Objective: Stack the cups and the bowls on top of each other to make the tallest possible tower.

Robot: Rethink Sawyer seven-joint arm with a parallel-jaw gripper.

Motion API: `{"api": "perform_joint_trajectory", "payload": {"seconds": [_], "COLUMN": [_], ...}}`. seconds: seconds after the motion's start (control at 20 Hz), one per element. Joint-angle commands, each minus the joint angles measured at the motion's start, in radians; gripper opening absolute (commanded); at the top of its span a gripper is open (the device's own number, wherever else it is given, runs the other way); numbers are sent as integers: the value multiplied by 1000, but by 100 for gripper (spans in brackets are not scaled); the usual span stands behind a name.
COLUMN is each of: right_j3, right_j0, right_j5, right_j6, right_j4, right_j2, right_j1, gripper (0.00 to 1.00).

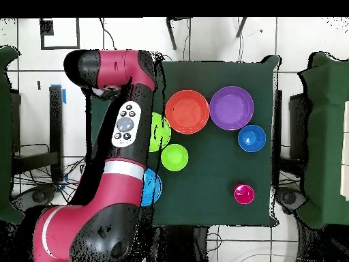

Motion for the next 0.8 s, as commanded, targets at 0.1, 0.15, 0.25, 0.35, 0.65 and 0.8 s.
{"api": "perform_joint_trajectory", "payload": {"seconds": [0.1,0.15,0.25,0.35,0.65,0.8], "right_j3": [0,0,-4,-15,-14,-23], "right_j0": [-3,-3,-3,-1,-1,-2], "right_j5": [63,60,60,70,76,84], "right_j6": [190,188,187,189,176,175], "right_j4": [5,7,11,16,36,48], "right_j2": [35,36,35,35,52,55], "right_j1": [26,27,29,35,33,37], "gripper": [0,0,0,0,0,0]}}
